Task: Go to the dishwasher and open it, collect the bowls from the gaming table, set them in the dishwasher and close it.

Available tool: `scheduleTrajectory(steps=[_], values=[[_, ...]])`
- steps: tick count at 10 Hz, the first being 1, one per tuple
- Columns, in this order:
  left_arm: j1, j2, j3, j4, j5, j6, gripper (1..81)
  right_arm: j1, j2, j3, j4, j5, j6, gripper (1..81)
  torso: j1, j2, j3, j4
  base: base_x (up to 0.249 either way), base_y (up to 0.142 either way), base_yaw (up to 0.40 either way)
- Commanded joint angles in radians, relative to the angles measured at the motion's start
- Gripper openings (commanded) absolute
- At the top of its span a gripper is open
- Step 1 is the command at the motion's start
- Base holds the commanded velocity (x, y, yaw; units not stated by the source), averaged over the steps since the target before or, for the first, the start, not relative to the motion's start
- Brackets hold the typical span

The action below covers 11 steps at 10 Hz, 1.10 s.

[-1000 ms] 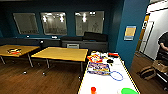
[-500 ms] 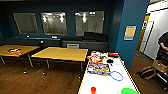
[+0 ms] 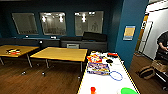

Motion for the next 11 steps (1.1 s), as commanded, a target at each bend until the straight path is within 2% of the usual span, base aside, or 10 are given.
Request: scheduleTrajectory(steps=[1,9,11], values=[[-0.059,-0.005,0.004,0.001,0.047,0.0,81.1,0.044,0.003,0.007,-0.004,-0.048,-0.002,81.1,0.0,0.0,0.0,0.0,0.0,0.0,-0.18],[-0.059,-0.006,0.004,-0.001,0.046,0.0,81.1,0.045,0.004,0.007,-0.006,-0.048,-0.002,81.1,0.0,0.0,0.0,0.0,0.0,0.0,-0.18],[-0.059,-0.005,0.004,0.002,0.044,0.002,81.1,0.045,0.004,0.007,-0.006,-0.048,-0.002,81.1,0.0,0.0,0.0,0.0,0.0,-0.098,0.0]])
